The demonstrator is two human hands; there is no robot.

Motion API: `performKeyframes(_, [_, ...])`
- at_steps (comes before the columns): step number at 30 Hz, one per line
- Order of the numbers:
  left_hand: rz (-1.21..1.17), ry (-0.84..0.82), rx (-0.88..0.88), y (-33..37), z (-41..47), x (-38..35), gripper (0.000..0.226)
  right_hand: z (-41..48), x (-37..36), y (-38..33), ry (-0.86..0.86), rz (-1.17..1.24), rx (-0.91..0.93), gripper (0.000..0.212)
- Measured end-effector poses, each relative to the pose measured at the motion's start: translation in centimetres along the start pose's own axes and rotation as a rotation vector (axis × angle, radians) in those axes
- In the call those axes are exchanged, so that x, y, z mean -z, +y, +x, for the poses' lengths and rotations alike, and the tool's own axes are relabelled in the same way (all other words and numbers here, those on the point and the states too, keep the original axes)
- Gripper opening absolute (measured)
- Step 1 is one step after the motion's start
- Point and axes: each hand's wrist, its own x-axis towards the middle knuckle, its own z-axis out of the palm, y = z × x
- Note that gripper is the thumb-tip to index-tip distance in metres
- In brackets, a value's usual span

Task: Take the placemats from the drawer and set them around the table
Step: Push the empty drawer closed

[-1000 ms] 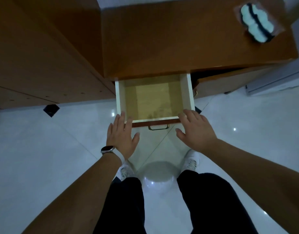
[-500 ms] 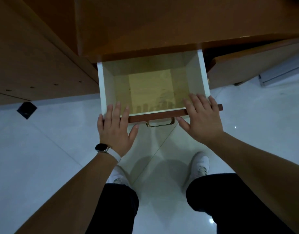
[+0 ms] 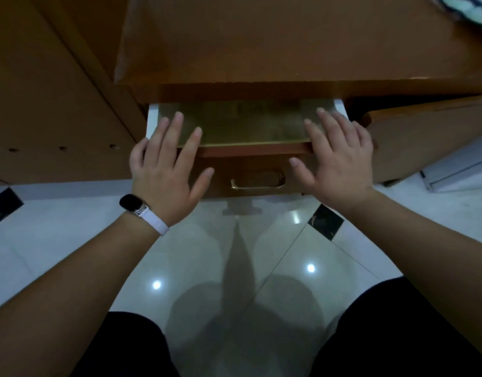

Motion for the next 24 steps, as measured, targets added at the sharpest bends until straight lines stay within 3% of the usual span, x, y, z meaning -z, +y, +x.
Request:
performKeyframes(4, [0.036,0.016,-0.033,-0.8,0.8,-1.4,0.064,1.2,-1.4,-0.1,0.017,0.011,-0.024,0.064])
performKeyframes(9, [0.078,0.008,0.104,-1.2,-1.4,-3.4,0.083,1.2,-3.7,0.4,0.088,-0.007,0.015,0.07])
performKeyframes(13, [0.03,-0.112,-0.007,-0.4,-3.6,-4.3,0.094,0.7,-5.0,0.1,0.154,0.012,0.077,0.074])
performKeyframes(16, [0.027,-0.152,0.018,0.1,-3.6,-4.9,0.095,0.6,-5.6,0.7,0.186,0.002,0.127,0.076])
performKeyframes(24, [0.04,-0.087,0.11,-0.1,-0.3,-5.5,0.089,0.1,-6.8,1.7,0.027,0.122,0.06,0.078])
